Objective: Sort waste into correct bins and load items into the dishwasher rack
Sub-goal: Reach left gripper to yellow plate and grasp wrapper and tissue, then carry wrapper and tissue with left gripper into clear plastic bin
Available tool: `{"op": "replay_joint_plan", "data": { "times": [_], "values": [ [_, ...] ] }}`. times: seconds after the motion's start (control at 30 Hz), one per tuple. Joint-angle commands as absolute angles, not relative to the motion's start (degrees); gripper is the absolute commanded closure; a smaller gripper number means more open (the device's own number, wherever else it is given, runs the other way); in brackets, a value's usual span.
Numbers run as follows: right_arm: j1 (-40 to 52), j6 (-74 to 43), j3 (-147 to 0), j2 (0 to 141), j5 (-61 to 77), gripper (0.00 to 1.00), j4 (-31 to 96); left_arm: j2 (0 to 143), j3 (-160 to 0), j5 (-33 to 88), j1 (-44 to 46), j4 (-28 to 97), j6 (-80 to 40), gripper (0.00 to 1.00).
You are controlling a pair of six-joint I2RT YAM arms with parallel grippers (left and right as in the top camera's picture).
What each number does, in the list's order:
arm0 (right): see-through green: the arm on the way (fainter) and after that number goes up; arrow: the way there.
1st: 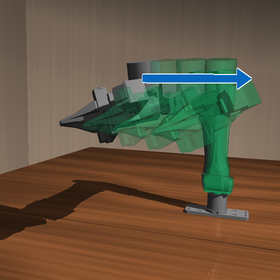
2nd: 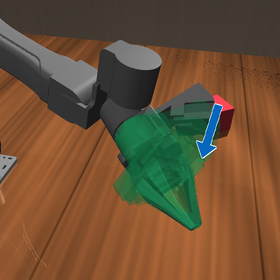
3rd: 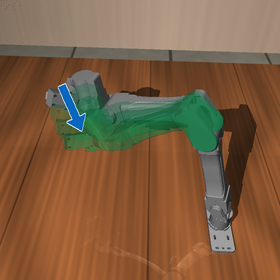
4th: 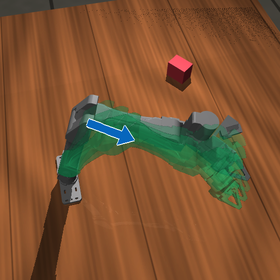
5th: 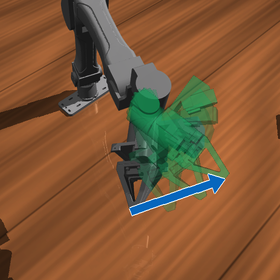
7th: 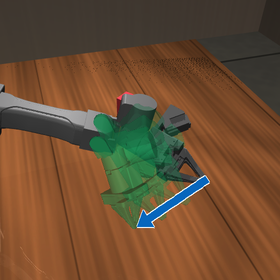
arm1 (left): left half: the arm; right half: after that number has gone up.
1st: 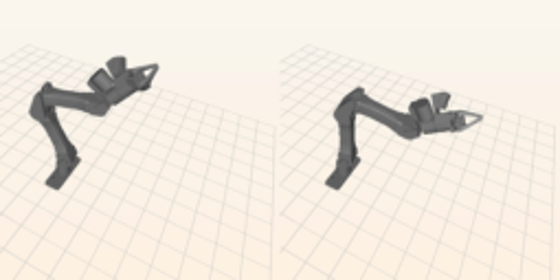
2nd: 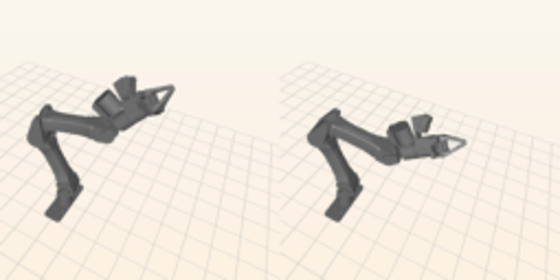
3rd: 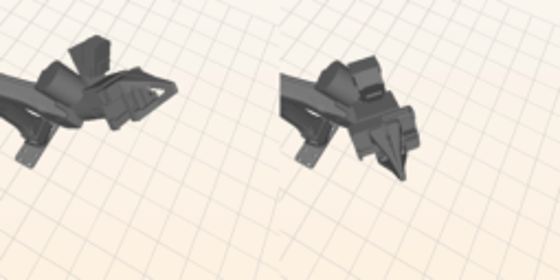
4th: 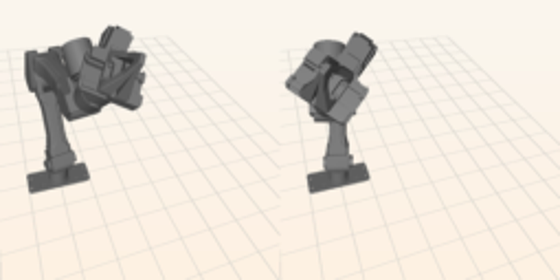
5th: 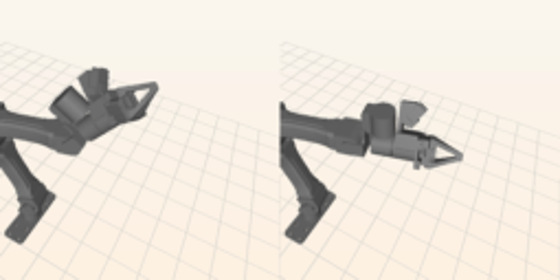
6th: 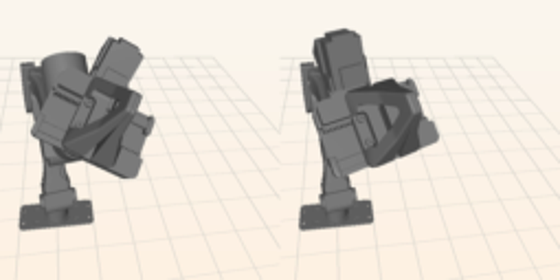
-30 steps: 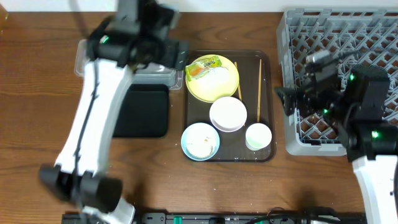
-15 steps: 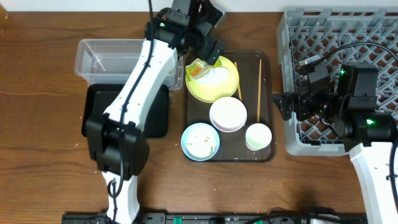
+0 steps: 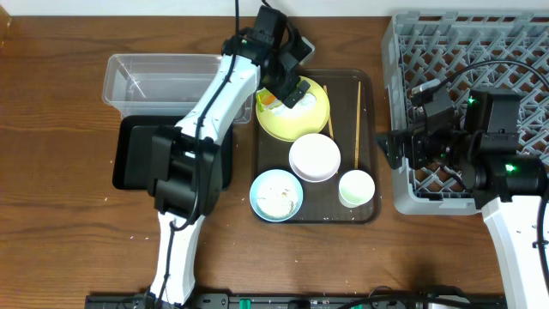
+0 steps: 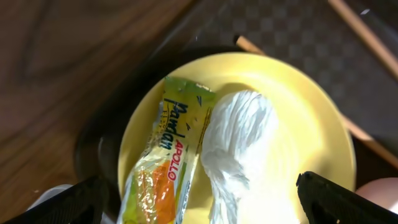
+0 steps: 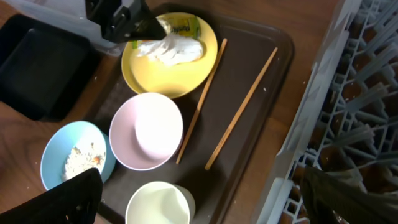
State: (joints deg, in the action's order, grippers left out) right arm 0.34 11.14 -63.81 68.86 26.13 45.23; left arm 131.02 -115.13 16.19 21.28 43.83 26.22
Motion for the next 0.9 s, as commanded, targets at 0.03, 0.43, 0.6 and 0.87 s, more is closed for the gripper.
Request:
{"op": "replay_joint_plan", "data": {
  "times": [0.03, 0.43, 0.6, 0.87],
  "values": [
    [0.78, 11.22, -64.71, 69.04, 26.33, 0.01, 45.67, 133.78, -116.4, 14.92, 21.26, 44.01, 27.88, 0.0],
    [0.78, 11.22, -64.71, 69.04, 26.35, 0.01, 45.74, 138.3, -115.61, 14.96, 21.34, 43.75, 27.88, 0.02],
    [0.78, 11.22, -64.71, 69.04, 26.33, 0.01, 45.8, 139.87, -115.5, 15.03, 21.43, 44.03, 27.83, 0.09],
    [0.78, 11.22, -64.71, 69.04, 26.33, 0.01, 46.0, 141.38, -114.91, 16.69, 22.87, 45.23, 27.86, 0.32]
  ]
}}
